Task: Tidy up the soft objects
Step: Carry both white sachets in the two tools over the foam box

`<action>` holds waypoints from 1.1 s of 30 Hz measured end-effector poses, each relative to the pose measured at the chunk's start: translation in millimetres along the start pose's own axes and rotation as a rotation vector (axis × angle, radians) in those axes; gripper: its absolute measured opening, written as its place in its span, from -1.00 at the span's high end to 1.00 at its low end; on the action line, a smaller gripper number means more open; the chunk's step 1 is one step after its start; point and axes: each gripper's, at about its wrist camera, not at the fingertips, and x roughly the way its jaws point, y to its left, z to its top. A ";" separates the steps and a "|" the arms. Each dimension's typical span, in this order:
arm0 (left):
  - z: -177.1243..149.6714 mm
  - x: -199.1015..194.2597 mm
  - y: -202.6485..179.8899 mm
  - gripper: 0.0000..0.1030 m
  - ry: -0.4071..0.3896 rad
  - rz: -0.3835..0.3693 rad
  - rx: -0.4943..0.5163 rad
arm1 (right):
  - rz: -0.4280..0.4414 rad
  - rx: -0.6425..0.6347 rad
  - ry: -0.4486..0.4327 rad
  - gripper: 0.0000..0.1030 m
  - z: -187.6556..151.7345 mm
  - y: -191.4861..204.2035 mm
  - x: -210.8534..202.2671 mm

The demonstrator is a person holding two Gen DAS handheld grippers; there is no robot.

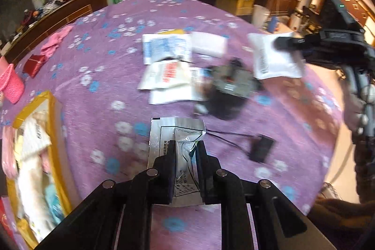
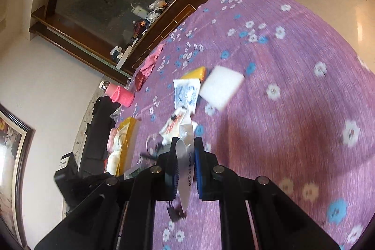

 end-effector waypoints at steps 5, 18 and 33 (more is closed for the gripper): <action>-14.3 -10.0 -24.7 0.72 -0.020 -0.054 0.009 | 0.002 0.012 0.009 0.78 -28.0 -1.4 -9.9; -60.5 -45.6 -34.8 0.71 -0.082 -0.080 -0.048 | 0.069 -0.065 0.072 0.78 -94.6 47.4 -15.8; -102.8 -96.4 39.9 0.71 -0.204 0.077 -0.237 | 0.118 -0.225 0.230 0.78 -113.3 138.3 57.3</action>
